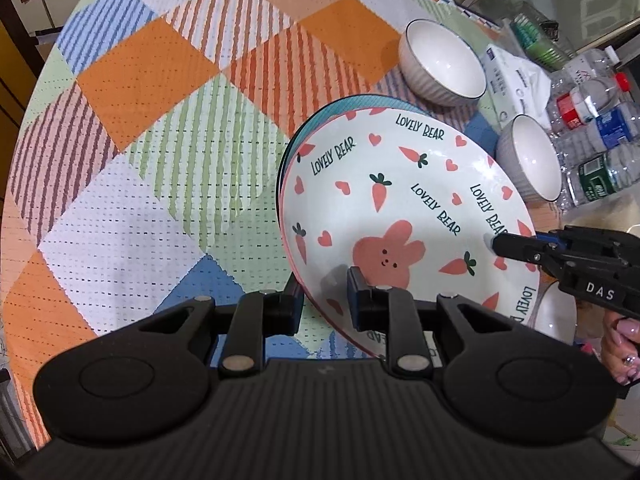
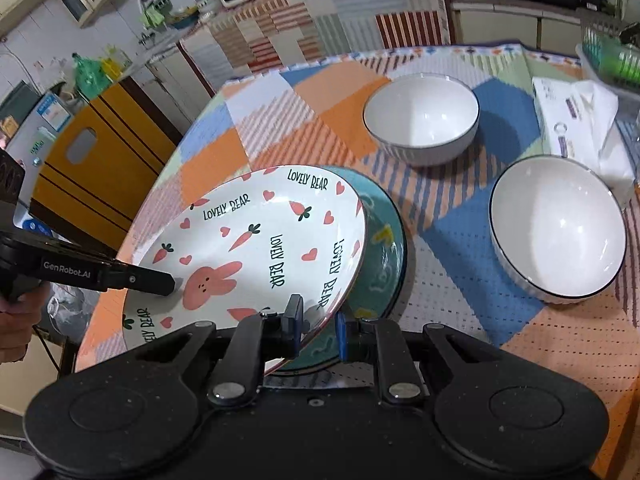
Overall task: Organize plates and bowls
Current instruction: 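Carry the bunny plate over and lower it onto the Egg plate, then open both tools to release the bunny plate on the stack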
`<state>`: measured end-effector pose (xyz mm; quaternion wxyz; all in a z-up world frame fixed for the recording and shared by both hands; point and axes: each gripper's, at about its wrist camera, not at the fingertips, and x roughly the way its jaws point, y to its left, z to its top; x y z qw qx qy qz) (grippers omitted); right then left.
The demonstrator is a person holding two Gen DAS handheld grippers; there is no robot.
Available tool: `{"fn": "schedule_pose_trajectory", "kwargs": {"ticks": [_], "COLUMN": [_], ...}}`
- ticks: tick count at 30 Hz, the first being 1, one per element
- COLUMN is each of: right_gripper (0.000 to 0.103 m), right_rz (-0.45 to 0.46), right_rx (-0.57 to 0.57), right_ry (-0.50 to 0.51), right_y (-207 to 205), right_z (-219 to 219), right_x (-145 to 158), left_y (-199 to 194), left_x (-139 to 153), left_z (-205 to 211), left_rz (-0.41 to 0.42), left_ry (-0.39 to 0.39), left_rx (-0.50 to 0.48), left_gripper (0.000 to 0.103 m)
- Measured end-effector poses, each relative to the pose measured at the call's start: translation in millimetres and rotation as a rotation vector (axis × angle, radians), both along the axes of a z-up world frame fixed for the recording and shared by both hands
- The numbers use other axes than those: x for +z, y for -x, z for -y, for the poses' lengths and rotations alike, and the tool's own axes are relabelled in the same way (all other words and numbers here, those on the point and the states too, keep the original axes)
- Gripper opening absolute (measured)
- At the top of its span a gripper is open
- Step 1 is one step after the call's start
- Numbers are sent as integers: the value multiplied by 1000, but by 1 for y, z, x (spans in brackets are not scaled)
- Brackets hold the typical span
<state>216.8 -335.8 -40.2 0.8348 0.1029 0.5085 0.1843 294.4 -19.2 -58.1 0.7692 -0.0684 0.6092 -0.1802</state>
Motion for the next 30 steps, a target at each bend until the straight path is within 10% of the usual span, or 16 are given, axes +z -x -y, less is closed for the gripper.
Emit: {"fn": "schedule_pose_trajectory", "kwargs": {"ticks": [16,30], "right_gripper": [23,34], "right_rz": [-79,-33], "right_rx": [-23,23], "right_ry": [77,452], "right_y": [-19,-13], "right_z": [-7,-60], "right_x": [-15,-23], "left_y": [-8,-6], "left_x": [-11,-23], "left_z": [11,24], "left_rz": [-4,-66], "left_ry": [-29,-77], "left_rx": [-21,-67], "left_gripper": [22,24]}}
